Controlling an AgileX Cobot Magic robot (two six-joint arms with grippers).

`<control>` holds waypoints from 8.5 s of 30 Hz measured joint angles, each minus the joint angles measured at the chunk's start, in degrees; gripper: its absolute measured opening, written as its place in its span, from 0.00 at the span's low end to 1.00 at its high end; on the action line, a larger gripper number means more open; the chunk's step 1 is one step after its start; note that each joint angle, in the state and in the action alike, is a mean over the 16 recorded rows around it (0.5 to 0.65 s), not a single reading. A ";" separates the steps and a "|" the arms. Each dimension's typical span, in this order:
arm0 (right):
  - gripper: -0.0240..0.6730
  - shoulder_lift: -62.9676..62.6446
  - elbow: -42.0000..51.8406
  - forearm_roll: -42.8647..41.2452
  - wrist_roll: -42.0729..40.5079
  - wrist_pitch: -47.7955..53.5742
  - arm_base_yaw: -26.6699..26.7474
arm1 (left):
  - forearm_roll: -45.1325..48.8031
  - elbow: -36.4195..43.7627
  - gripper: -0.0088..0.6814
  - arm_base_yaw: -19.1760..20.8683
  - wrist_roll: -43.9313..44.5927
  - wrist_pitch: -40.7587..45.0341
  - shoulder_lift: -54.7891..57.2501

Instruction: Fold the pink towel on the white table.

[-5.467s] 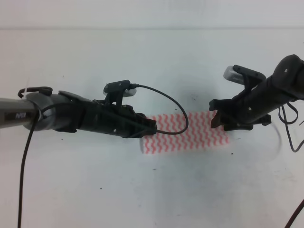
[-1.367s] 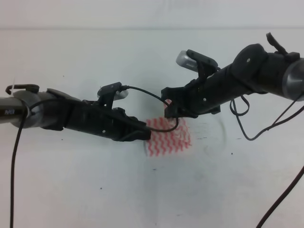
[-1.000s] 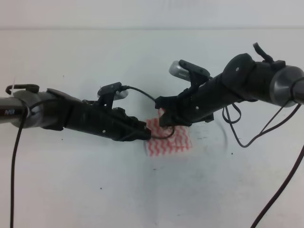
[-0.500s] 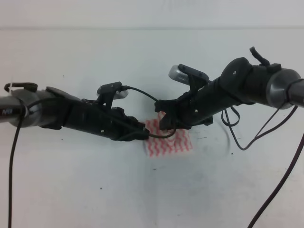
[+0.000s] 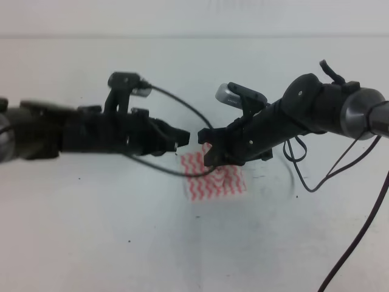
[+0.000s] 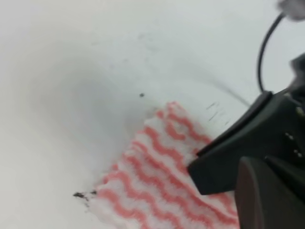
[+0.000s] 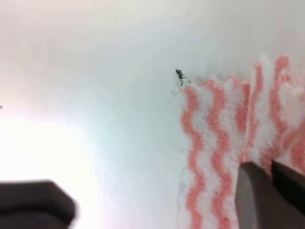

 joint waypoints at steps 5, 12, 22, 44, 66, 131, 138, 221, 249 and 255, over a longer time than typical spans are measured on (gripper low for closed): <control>0.01 0.07 0.04 -0.09 0.04 0.04 -0.01 | -9.92 4.34 0.00 0.04 12.61 1.79 0.75; 0.02 0.02 0.04 0.08 0.05 0.20 0.00 | -15.92 6.23 0.00 0.03 22.22 5.62 5.21; 0.02 0.00 -0.47 1.21 0.06 1.07 0.05 | -15.64 3.80 0.00 0.03 20.90 7.03 9.89; 0.02 2.10 -3.45 0.72 0.48 1.58 1.51 | -16.47 3.57 0.01 0.04 20.21 7.84 11.06; 0.01 2.37 -3.47 -1.47 0.54 0.87 1.56 | -15.39 3.56 0.01 0.07 19.19 5.97 9.75; 0.03 3.90 -7.90 -6.09 2.43 18.60 1.09 | -16.31 2.37 0.01 4.53 15.57 0.89 4.36; 0.02 2.37 -7.91 -8.67 3.81 19.07 -0.20 | -15.80 0.91 0.01 3.02 15.44 0.45 4.34; 0.01 3.54 -7.99 -18.10 10.72 21.31 -1.20 | -6.44 -0.08 0.01 -3.57 7.27 -4.71 7.80; 0.01 3.62 -8.00 -18.14 10.76 21.06 -1.18 | 7.09 -0.09 0.01 -1.10 -2.29 -4.88 3.05; 0.01 3.59 -8.00 -18.14 10.74 20.97 -1.19 | 6.68 -0.09 0.01 -1.53 -2.36 -3.55 2.07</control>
